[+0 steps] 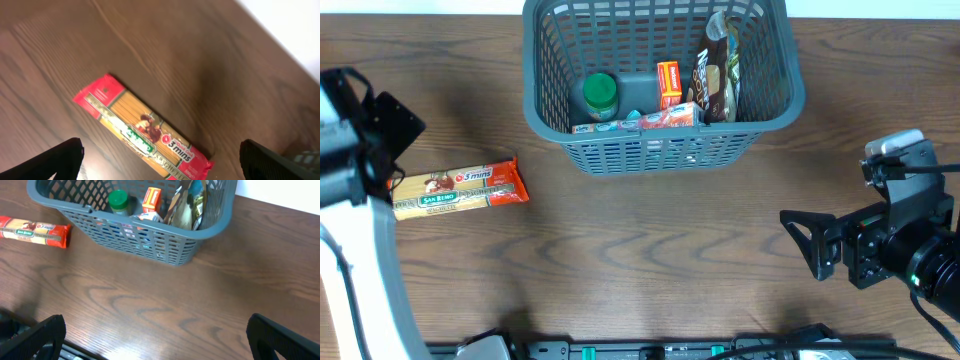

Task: Pack container
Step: 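Lower the left gripper onto the red spaghetti packet and grasp it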

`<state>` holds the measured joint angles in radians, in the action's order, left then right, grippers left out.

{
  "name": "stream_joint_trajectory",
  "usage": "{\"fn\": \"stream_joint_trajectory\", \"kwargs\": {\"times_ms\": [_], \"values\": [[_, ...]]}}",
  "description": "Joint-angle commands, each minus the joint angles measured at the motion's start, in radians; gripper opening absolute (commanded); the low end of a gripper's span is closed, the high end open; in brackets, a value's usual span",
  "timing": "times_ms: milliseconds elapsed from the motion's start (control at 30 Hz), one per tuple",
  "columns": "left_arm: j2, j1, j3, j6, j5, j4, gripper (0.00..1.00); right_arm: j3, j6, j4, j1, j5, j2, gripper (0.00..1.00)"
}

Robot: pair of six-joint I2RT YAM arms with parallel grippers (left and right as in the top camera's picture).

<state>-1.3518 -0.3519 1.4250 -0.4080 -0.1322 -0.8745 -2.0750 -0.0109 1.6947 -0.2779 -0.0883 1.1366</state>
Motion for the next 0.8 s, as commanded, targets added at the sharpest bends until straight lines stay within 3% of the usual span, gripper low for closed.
{"fn": "stream_joint_trajectory", "kwargs": {"times_ms": [0, 100, 200, 433, 633, 767], "values": [[-0.088, -0.005, -0.001, -0.177, 0.023, -0.028, 0.98, -0.005, 0.007, 0.003, 0.002, 0.01, 0.0, 0.99], [-0.166, -0.005, -0.001, -0.362, 0.005, -0.065, 0.99, -0.004, 0.006, 0.003, 0.002, 0.01, 0.0, 0.99], [-0.241, -0.005, -0.001, -0.451, -0.021, -0.06, 0.99, -0.005, 0.007, 0.003, 0.002, 0.01, 0.0, 0.99], [-0.397, -0.006, -0.001, -0.468, -0.021, 0.001, 0.98, -0.005, 0.006, 0.003, 0.002, 0.01, 0.0, 0.99], [-0.491, -0.032, -0.011, -0.579, -0.009, 0.0, 0.98, -0.004, 0.007, 0.003, 0.002, 0.01, 0.0, 0.99], [-0.538, -0.052, -0.014, -0.585, 0.021, 0.0, 0.98, -0.005, 0.007, 0.003, 0.002, 0.01, 0.0, 0.99]]}}
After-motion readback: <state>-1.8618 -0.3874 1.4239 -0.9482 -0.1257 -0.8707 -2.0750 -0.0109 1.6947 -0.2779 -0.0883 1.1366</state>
